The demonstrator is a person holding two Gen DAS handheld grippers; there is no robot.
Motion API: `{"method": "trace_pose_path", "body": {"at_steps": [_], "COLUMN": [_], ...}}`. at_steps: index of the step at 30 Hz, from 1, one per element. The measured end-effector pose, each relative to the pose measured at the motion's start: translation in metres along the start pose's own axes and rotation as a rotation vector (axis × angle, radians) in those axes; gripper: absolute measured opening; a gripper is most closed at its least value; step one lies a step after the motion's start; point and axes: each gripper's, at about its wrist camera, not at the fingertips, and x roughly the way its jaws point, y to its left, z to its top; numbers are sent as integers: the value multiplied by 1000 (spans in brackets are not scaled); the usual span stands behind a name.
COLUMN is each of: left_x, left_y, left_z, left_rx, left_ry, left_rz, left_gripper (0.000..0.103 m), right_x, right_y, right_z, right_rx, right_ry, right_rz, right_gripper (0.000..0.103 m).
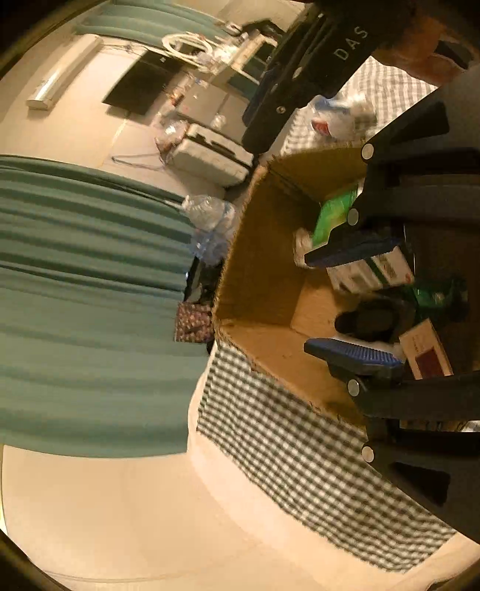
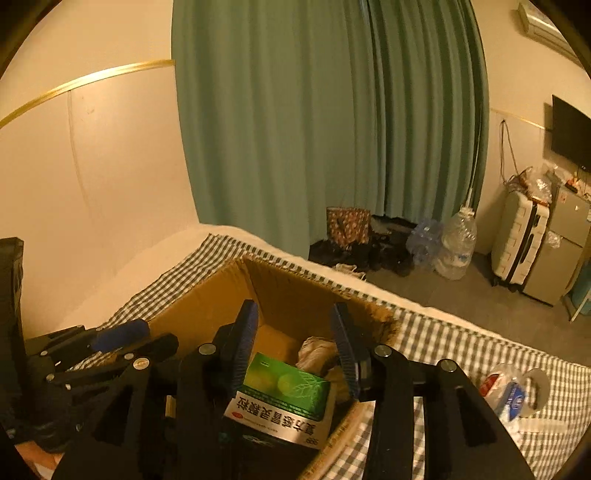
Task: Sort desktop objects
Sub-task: 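Lower the green bag and bracelet into the box and open both tools, then withdraw both tools from the box toward the remaining items on the bedspread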
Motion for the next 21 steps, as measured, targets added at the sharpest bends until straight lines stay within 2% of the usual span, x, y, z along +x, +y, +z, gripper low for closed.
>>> {"method": "trace_pose_path", "body": {"at_steps": [3, 6, 11, 15, 18, 21], "left_x": [-2, -8, -24, -40, -46, -53], "left_y": [-4, -15, -33, -54, -71, -86], "left_z": [1, 4, 10, 14, 15, 18], "left_rx": [-24, -1, 19, 52, 79, 92], "left_ry": [-2, -22, -62, -107, -125, -145], "left_rz": [-63, -43, -63, -76, -84, -105], "left_gripper": [45, 44, 45, 53, 53, 62], "right_x": [-16, -35, -66, -95, -113, -131], "right_y": [-6, -16, -32, -51, -63, -75], "right_z": [4, 7, 10, 11, 13, 15], "right_rx": [-5, 7, -1, 11, 16, 18], "right_ry": [-19, -35, -57, -76, -87, -107], "right_rz": [-22, -40, -83, -114, -130, -152], "right_gripper": [41, 41, 42, 42, 42, 44]}}
